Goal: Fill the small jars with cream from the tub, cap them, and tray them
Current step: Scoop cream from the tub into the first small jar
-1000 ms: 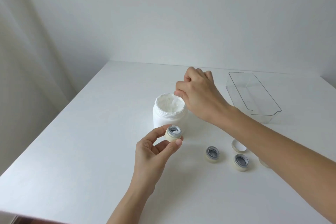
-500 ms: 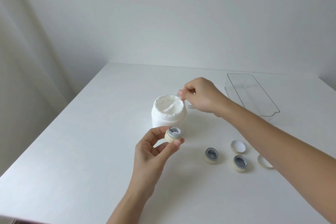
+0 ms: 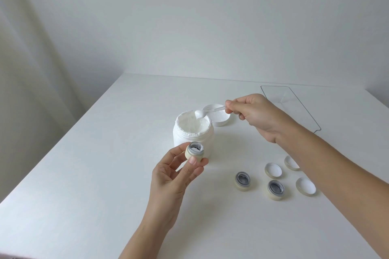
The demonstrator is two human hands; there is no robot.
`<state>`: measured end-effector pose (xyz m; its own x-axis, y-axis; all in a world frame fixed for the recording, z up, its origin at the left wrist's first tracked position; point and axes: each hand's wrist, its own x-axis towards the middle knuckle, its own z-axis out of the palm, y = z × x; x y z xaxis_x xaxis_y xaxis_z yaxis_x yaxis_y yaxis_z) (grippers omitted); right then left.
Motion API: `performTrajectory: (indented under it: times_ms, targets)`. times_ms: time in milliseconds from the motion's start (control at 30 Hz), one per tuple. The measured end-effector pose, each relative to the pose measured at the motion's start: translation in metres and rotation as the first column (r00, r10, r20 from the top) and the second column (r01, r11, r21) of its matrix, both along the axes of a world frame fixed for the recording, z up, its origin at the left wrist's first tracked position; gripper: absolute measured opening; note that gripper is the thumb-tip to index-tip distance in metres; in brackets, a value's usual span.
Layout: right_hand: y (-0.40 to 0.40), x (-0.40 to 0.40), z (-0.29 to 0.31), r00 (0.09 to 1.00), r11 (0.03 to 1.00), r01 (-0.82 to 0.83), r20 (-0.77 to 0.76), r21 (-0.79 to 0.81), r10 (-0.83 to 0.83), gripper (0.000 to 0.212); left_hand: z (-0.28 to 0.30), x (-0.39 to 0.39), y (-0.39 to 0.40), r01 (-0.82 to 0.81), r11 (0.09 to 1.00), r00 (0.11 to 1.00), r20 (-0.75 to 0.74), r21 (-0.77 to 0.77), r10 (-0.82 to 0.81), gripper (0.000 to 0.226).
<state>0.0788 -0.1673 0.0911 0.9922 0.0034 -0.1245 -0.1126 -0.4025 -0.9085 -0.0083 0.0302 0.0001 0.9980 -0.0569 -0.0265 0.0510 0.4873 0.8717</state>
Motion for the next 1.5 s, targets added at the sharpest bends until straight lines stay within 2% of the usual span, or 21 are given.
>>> performTrajectory:
  times_ms: [100, 333, 600, 700, 767, 900, 1067, 1200, 1267, 1300, 1400, 1500]
  targets:
    - [0.002, -0.016, -0.001, 1.000, 1.000, -0.010, 0.011, 0.007, 0.010, 0.029, 0.000, 0.000, 0.000, 0.007, 1.000, 1.000, 0.003, 0.000, -0.007, 0.028]
    - [0.009, -0.039, -0.011, 0.996, 0.990, -0.026, 0.078, -0.139, 0.038, 0.031, -0.002, 0.000, 0.001, 0.037, 0.999, 0.999, 0.025, 0.002, -0.037, 0.036]
    - [0.000, -0.042, -0.011, 0.991, 0.980, -0.028, 0.124, -0.199, 0.053, 0.032, -0.002, 0.002, 0.001, 0.035, 0.999, 0.998, 0.046, 0.026, -0.036, 0.036]
    - [-0.004, -0.043, -0.010, 0.985, 0.985, 0.003, 0.168, -0.173, 0.026, 0.032, -0.002, 0.002, 0.001, 0.035, 0.999, 0.998, 0.045, 0.038, -0.036, 0.034]
    - [-0.004, -0.046, -0.011, 0.969, 0.990, 0.042, 0.249, -0.134, -0.007, 0.031, -0.002, 0.002, 0.001, 0.033, 0.999, 0.999, 0.041, 0.042, -0.034, 0.032]
    - [0.004, -0.056, -0.016, 0.857, 0.974, 0.127, 0.516, -0.188, -0.012, 0.023, -0.003, 0.002, 0.001, 0.037, 0.999, 0.999, 0.024, 0.028, -0.038, 0.029]
    - [0.014, -0.066, -0.024, 0.596, 0.911, 0.232, 0.790, -0.341, 0.144, 0.021, -0.004, 0.002, 0.001, 0.035, 0.999, 0.999, 0.007, 0.011, -0.035, 0.031]
    - [0.010, -0.071, -0.030, 0.329, 0.816, 0.336, 0.870, -0.470, 0.366, 0.019, -0.004, 0.002, 0.001, 0.040, 0.999, 0.999, -0.004, -0.009, -0.040, 0.028]
    - [0.006, -0.074, -0.034, 0.230, 0.780, 0.371, 0.863, -0.505, 0.449, 0.009, -0.005, 0.002, 0.002, 0.041, 0.999, 0.999, -0.008, -0.018, -0.041, 0.026]
    - [0.004, -0.075, -0.036, 0.204, 0.768, 0.376, 0.855, -0.519, 0.478, 0.003, -0.005, 0.002, 0.002, 0.042, 0.999, 0.999, -0.010, -0.021, -0.042, 0.025]
    - [-0.003, -0.078, -0.040, 0.181, 0.748, 0.384, 0.839, -0.540, 0.513, 0.018, -0.004, 0.002, 0.002, 0.044, 0.999, 0.999, -0.014, -0.025, -0.044, 0.024]
    - [-0.007, -0.081, -0.041, 0.165, 0.762, 0.388, 0.852, -0.519, 0.497, 0.019, -0.003, 0.002, 0.002, 0.044, 0.999, 0.999, -0.018, -0.024, -0.044, 0.024]
